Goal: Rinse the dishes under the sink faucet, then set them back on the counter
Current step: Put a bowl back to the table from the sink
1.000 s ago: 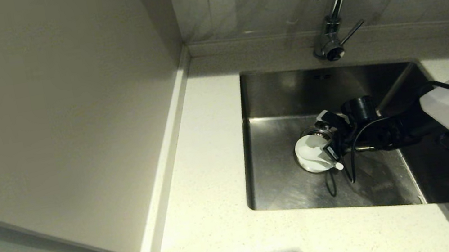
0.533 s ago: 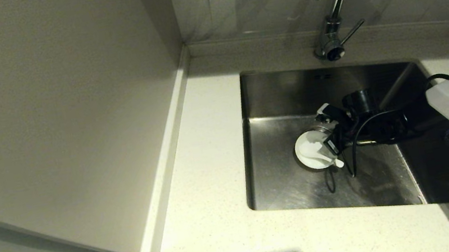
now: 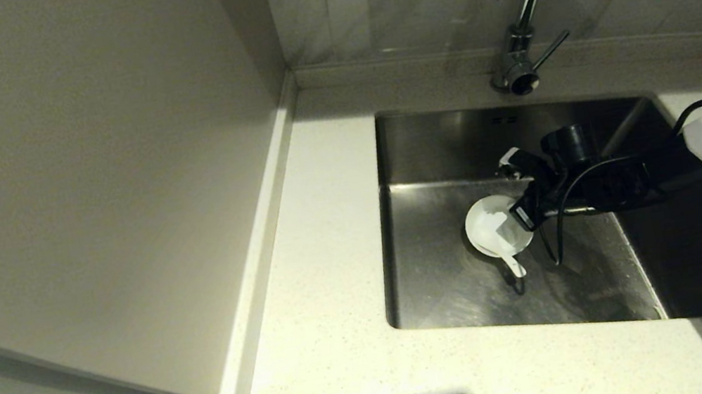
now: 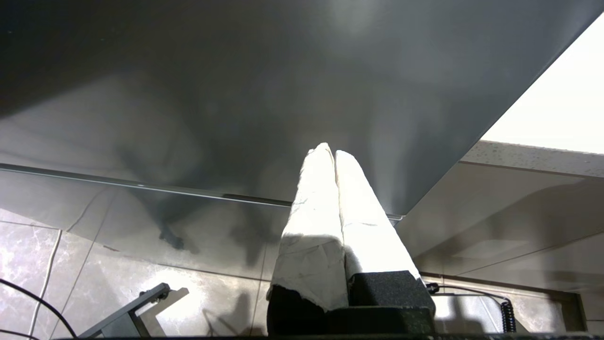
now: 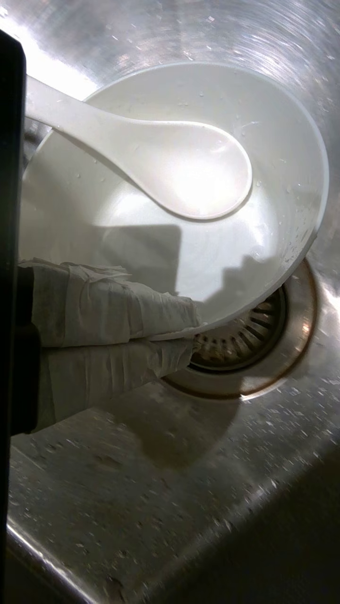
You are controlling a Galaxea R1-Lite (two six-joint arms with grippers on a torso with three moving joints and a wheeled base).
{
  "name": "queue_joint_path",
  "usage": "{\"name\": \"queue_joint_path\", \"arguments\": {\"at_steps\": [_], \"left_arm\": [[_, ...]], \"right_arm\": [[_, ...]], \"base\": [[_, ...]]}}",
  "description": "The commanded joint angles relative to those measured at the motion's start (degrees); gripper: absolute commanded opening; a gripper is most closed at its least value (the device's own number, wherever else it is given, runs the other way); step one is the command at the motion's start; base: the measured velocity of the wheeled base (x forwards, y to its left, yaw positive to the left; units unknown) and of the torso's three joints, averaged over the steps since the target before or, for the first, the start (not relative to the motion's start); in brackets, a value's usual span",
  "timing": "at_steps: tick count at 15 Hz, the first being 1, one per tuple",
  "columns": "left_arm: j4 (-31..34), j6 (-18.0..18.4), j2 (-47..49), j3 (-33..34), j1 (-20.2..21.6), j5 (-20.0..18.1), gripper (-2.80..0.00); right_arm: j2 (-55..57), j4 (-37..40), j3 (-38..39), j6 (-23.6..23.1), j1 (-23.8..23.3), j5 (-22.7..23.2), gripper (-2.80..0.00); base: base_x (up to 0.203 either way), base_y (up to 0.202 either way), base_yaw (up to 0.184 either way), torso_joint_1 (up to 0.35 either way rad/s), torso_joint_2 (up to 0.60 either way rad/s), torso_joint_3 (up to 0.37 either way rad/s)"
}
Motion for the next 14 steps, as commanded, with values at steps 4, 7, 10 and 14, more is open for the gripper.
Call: {"name": "queue_joint_path", "arguments": {"at_steps": [4, 7, 10, 14], "left_arm": [[0.0, 0.0, -0.2, 0.0, 0.0, 0.0, -2.80], [0.0, 0.0, -0.2, 0.0, 0.0, 0.0, -2.80], [0.0, 0.0, -0.2, 0.0, 0.0, 0.0, -2.80], [0.0, 0.0, -0.2, 0.0, 0.0, 0.0, -2.80]], "right_arm": [[-1.0, 4.3, -0.1, -0.3, -0.3, 0.0, -2.80], [-1.9, 7.9, -1.0, -0.1, -0.2, 0.4, -2.80], [-2.3, 10.3, -3.9, 1.6, -0.2, 0.5, -2.80], [-2.3, 10.5, -8.6, 2.6, -0.6, -0.1, -2.80]], "base": [[0.000, 0.000, 0.000, 0.000, 0.00, 0.000], [0.000, 0.000, 0.000, 0.000, 0.00, 0.000], [0.000, 0.000, 0.000, 0.000, 0.00, 0.000], [0.000, 0.000, 0.000, 0.000, 0.00, 0.000]]}}
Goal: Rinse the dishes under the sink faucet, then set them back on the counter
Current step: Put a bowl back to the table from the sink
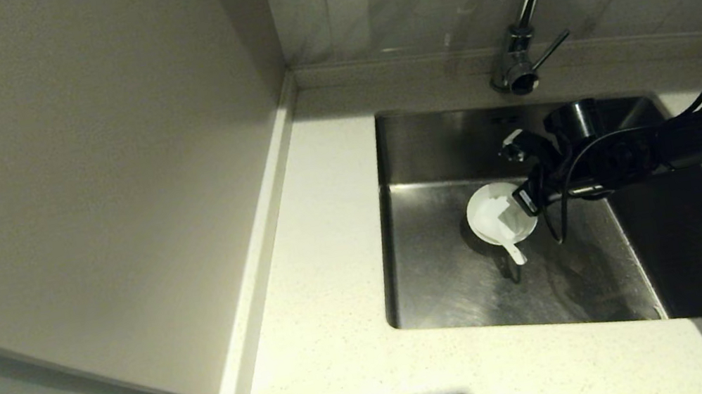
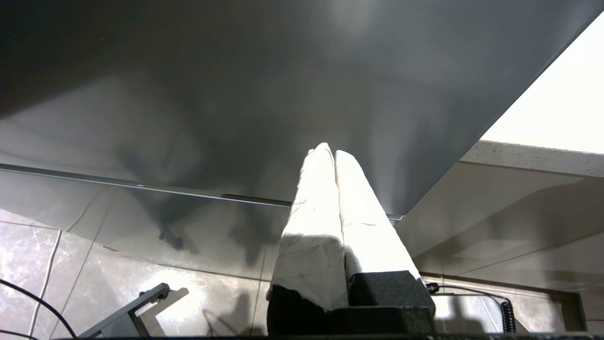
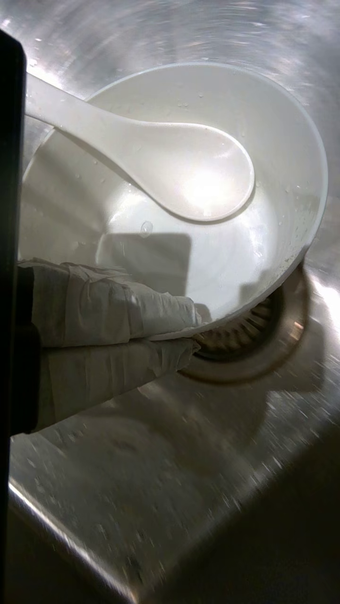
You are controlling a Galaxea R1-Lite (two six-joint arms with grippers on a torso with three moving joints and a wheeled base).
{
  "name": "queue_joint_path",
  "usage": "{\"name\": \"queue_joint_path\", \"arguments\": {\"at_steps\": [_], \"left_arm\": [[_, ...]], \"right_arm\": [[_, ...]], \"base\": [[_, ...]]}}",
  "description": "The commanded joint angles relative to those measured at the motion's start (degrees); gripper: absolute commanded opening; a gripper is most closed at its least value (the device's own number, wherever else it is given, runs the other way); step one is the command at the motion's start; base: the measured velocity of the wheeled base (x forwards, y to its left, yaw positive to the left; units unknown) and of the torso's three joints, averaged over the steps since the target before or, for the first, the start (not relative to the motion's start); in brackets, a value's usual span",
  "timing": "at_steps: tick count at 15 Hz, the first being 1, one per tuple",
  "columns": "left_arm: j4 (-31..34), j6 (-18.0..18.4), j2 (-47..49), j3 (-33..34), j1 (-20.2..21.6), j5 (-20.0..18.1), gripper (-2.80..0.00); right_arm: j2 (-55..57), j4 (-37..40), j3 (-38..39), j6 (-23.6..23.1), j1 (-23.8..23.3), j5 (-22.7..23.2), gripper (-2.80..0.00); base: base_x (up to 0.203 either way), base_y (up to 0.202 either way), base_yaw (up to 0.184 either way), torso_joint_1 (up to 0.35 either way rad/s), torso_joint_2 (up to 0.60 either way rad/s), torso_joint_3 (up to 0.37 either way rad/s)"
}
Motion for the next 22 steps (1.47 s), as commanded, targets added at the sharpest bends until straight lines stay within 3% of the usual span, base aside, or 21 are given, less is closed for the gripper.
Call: {"name": "queue_joint_path", "arguments": {"at_steps": [1, 9, 14, 17, 22], "left_arm": [[0.0, 0.0, -0.2, 0.0, 0.0, 0.0, -2.80], [0.0, 0.0, -0.2, 0.0, 0.0, 0.0, -2.80], [0.0, 0.0, -0.2, 0.0, 0.0, 0.0, -2.80], [0.0, 0.0, -0.2, 0.0, 0.0, 0.0, -2.80], [0.0, 0.0, -0.2, 0.0, 0.0, 0.0, -2.80]], "right_arm": [[-0.1, 0.2, -2.8, -0.1, -0.7, -0.5, -2.80], [-2.2, 9.0, -5.9, 1.6, -5.1, -1.6, -2.80], [-4.3, 17.0, -9.4, 9.8, -8.4, -1.6, -2.80], [-6.1, 17.8, -9.1, 15.7, -10.2, -1.7, -2.80], [-9.4, 18.9, -9.5, 18.9, -14.1, -1.7, -2.80]], "base": [[0.000, 0.000, 0.000, 0.000, 0.00, 0.000], [0.000, 0.000, 0.000, 0.000, 0.00, 0.000], [0.000, 0.000, 0.000, 0.000, 0.00, 0.000], [0.000, 0.000, 0.000, 0.000, 0.00, 0.000], [0.000, 0.000, 0.000, 0.000, 0.00, 0.000]]}}
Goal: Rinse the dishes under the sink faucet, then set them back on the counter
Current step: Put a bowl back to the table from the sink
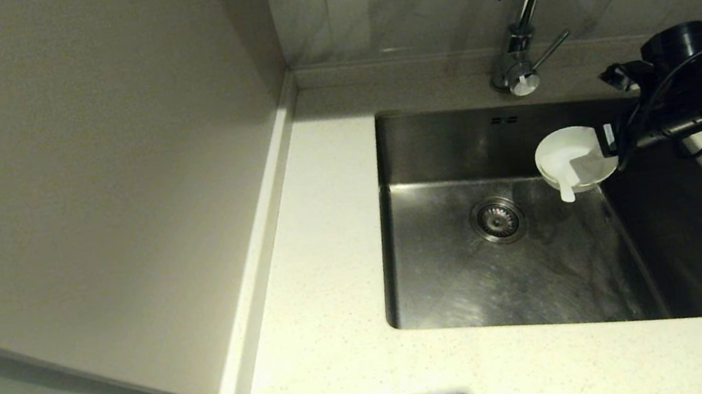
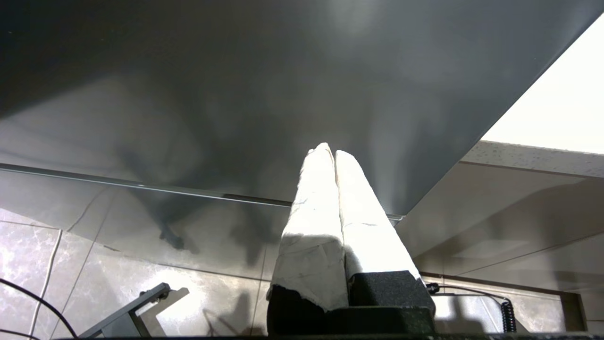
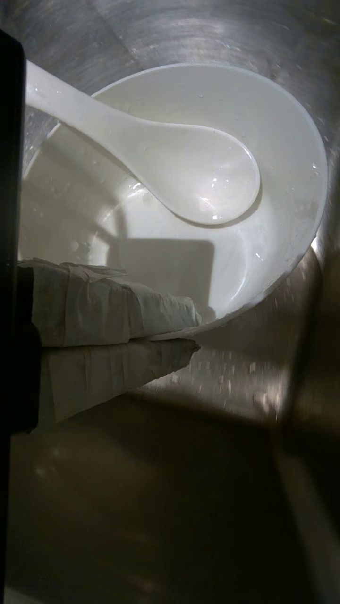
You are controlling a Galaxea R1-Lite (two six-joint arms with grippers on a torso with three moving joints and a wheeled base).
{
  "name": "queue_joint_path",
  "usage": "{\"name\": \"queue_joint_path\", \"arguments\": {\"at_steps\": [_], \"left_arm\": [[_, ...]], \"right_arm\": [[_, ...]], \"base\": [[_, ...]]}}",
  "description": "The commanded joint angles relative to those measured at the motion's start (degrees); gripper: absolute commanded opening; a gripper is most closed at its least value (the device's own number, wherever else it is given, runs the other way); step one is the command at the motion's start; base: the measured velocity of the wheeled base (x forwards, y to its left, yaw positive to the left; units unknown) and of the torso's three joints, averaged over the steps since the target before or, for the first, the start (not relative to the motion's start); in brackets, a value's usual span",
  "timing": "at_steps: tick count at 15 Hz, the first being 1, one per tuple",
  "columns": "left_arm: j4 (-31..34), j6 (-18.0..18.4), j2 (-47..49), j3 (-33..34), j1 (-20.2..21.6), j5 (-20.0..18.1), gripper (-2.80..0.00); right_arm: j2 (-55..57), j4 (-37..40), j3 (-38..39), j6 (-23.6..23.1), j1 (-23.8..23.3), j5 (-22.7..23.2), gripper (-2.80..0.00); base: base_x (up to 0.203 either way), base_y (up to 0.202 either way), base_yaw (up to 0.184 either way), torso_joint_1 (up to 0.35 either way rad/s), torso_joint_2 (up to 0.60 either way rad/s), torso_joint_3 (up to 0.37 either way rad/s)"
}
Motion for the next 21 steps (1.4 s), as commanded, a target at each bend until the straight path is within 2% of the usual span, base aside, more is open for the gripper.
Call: {"name": "queue_joint_path", "arguments": {"at_steps": [1, 6, 10, 12, 16, 21], "left_arm": [[0.0, 0.0, -0.2, 0.0, 0.0, 0.0, -2.80], [0.0, 0.0, -0.2, 0.0, 0.0, 0.0, -2.80], [0.0, 0.0, -0.2, 0.0, 0.0, 0.0, -2.80], [0.0, 0.0, -0.2, 0.0, 0.0, 0.0, -2.80], [0.0, 0.0, -0.2, 0.0, 0.0, 0.0, -2.80], [0.0, 0.0, -0.2, 0.0, 0.0, 0.0, -2.80]], "right_arm": [[-2.1, 1.5, -0.2, 1.3, -1.8, 0.4, -2.80], [-6.5, 3.0, -0.6, 7.1, -3.6, 5.0, -2.80], [-8.3, 5.8, -3.5, 9.2, -4.4, 4.9, -2.80], [-8.5, 8.1, -6.1, 9.6, -6.5, 3.8, -2.80], [-8.5, 8.5, -6.0, 9.6, -11.7, 1.6, -2.80], [-7.5, 8.6, -5.9, 9.5, -17.7, 1.2, -2.80]], "base": [[0.000, 0.000, 0.000, 0.000, 0.00, 0.000], [0.000, 0.000, 0.000, 0.000, 0.00, 0.000], [0.000, 0.000, 0.000, 0.000, 0.00, 0.000], [0.000, 0.000, 0.000, 0.000, 0.00, 0.000], [0.000, 0.000, 0.000, 0.000, 0.00, 0.000], [0.000, 0.000, 0.000, 0.000, 0.00, 0.000]]}}
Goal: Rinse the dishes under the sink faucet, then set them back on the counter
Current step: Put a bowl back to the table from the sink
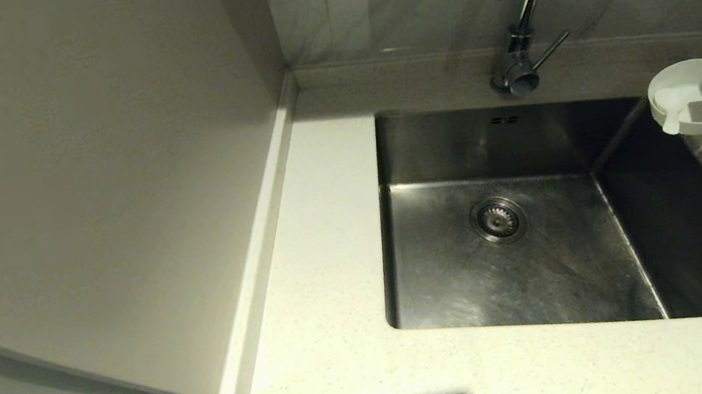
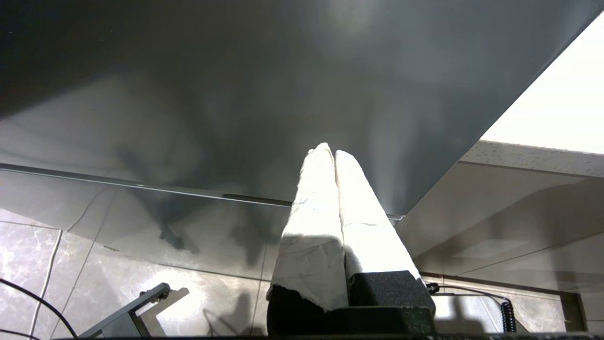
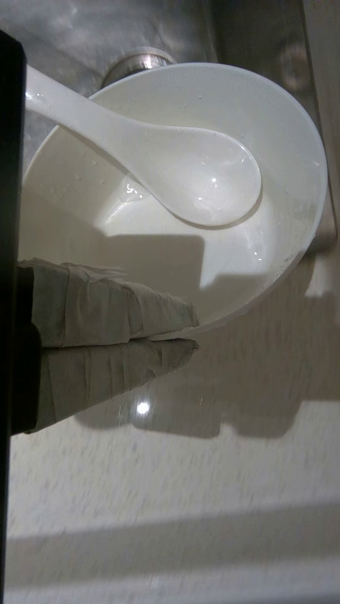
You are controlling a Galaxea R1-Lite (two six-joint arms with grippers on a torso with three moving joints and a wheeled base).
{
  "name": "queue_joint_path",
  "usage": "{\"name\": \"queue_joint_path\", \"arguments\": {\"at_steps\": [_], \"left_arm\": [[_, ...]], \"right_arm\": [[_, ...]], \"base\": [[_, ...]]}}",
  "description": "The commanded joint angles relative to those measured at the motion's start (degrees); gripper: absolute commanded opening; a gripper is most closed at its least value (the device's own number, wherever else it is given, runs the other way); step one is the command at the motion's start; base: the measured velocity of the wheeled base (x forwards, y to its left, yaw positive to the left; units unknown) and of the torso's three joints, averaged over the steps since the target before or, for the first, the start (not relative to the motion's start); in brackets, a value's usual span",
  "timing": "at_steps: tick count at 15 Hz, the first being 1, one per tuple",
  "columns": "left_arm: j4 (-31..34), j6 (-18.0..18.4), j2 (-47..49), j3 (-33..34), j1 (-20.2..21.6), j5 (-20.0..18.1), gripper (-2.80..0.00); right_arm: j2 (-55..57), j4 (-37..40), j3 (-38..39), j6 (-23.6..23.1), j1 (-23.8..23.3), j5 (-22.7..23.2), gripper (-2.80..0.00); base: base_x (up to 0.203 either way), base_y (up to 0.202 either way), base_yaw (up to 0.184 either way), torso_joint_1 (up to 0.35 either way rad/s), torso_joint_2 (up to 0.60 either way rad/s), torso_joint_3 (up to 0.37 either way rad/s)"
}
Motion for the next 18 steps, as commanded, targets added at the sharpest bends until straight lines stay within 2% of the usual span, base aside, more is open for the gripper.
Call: {"name": "queue_joint_path", "arguments": {"at_steps": [1, 6, 13, 15, 18], "left_arm": [[0.0, 0.0, -0.2, 0.0, 0.0, 0.0, -2.80], [0.0, 0.0, -0.2, 0.0, 0.0, 0.0, -2.80], [0.0, 0.0, -0.2, 0.0, 0.0, 0.0, -2.80], [0.0, 0.0, -0.2, 0.0, 0.0, 0.0, -2.80], [0.0, 0.0, -0.2, 0.0, 0.0, 0.0, -2.80]], "right_arm": [[0.7, 0.1, 0.0, -0.3, -2.3, -0.1, -2.80], [2.2, 0.0, 0.0, -2.6, -5.6, -0.3, -2.80], [4.2, -1.7, -0.1, -5.5, -6.0, -2.0, -2.80], [4.5, -3.4, 0.0, -8.1, -6.2, -2.3, -2.80], [5.0, -3.6, 0.0, -8.3, -6.2, -2.4, -2.80]], "base": [[0.000, 0.000, 0.000, 0.000, 0.00, 0.000], [0.000, 0.000, 0.000, 0.000, 0.00, 0.000], [0.000, 0.000, 0.000, 0.000, 0.00, 0.000], [0.000, 0.000, 0.000, 0.000, 0.00, 0.000], [0.000, 0.000, 0.000, 0.000, 0.00, 0.000]]}}
